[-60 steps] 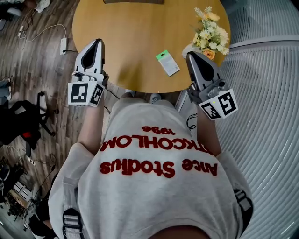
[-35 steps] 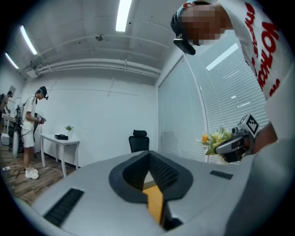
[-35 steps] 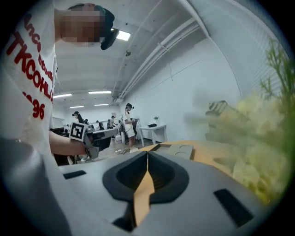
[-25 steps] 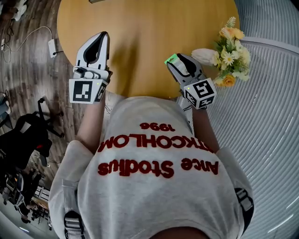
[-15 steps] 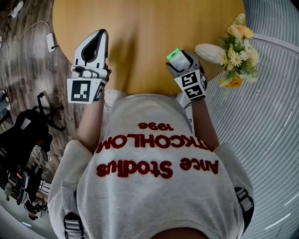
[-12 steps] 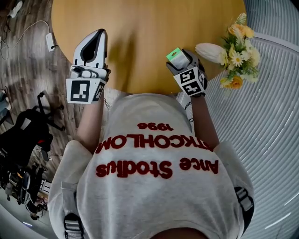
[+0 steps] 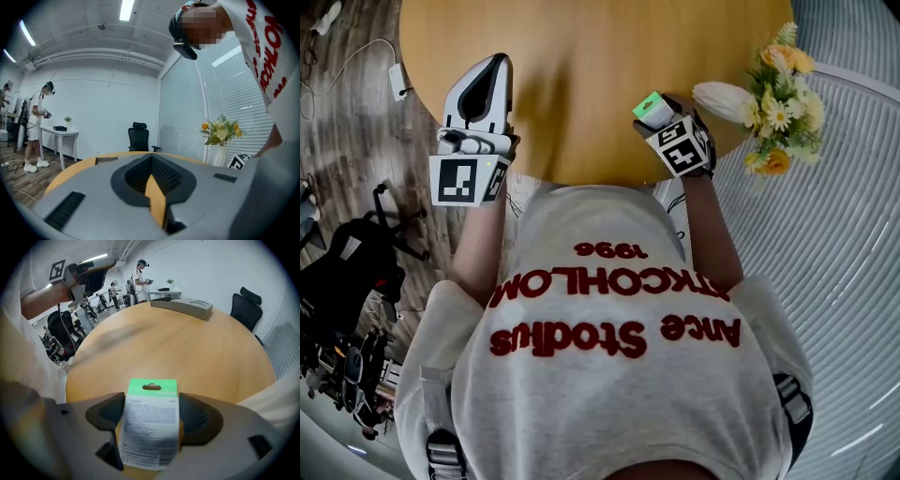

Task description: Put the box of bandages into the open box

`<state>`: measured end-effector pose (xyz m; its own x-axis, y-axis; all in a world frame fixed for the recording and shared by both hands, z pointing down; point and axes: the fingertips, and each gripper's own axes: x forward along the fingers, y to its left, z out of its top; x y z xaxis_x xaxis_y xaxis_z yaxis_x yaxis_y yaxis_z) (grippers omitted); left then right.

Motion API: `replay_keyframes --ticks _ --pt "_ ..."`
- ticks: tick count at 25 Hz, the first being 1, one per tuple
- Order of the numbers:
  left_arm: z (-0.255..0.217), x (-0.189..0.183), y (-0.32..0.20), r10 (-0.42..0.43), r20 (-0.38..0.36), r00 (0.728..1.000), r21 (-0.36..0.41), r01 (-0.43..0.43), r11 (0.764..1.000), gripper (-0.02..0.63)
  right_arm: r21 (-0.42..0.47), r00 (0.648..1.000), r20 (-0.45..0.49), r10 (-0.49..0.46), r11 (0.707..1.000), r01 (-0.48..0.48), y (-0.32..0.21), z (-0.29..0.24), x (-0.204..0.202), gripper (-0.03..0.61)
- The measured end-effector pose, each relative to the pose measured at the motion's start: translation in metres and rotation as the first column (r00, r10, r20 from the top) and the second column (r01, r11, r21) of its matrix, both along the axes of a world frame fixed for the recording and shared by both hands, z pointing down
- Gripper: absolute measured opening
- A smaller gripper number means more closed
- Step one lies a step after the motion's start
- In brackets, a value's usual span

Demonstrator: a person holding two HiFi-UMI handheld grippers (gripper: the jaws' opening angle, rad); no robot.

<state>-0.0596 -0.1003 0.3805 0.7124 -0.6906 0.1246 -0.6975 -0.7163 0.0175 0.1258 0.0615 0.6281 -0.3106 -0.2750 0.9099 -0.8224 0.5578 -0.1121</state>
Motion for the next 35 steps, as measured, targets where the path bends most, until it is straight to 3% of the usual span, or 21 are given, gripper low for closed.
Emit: replay_keyframes --ticks 12,17,20,23,26,28,35 --pt "-0.018 -0.005 0.008 -0.021 -0.008 1.0 0.037 0.021 0.999 0.006 0.064 0.999 0.033 0.001 0.998 -0.003 -0.003 -0.006 0.001 0.357" --pt "-0.029 -0.018 0.011 -0.048 -0.013 0.999 0.07 0.049 0.996 0.006 0.172 0.972 0.223 0.068 0.979 -0.108 -0.02 -0.041 -0.016 0.356" --pt "-0.036 -0.027 0.017 -0.067 0.001 0.998 0.096 0.067 0.993 0.006 0.257 0.935 0.351 0.042 0.956 -0.14 -0.033 -0.077 -0.037 0.356" --pt "-0.042 -0.032 0.017 -0.082 0.006 0.997 0.121 0.08 0.989 0.006 0.315 0.872 0.488 0.04 0.924 -0.219 -0.051 -0.114 -0.051 0.356" --pt "-0.054 -0.034 0.015 -0.092 -0.018 0.996 0.14 0.094 0.986 0.006 0.4 0.833 0.553 0.012 0.873 -0.278 -0.067 -0.159 -0.057 0.356" --pt "-0.061 -0.035 0.015 -0.095 -0.034 0.995 0.149 0.099 0.984 0.006 0.463 0.827 0.562 -0.023 0.837 -0.291 -0.073 -0.185 -0.062 0.356" --pt "-0.08 -0.033 0.014 -0.102 -0.045 0.994 0.195 0.109 0.975 0.006 0.669 0.853 0.5 -0.149 0.693 -0.27 -0.078 -0.262 -0.072 0.356"
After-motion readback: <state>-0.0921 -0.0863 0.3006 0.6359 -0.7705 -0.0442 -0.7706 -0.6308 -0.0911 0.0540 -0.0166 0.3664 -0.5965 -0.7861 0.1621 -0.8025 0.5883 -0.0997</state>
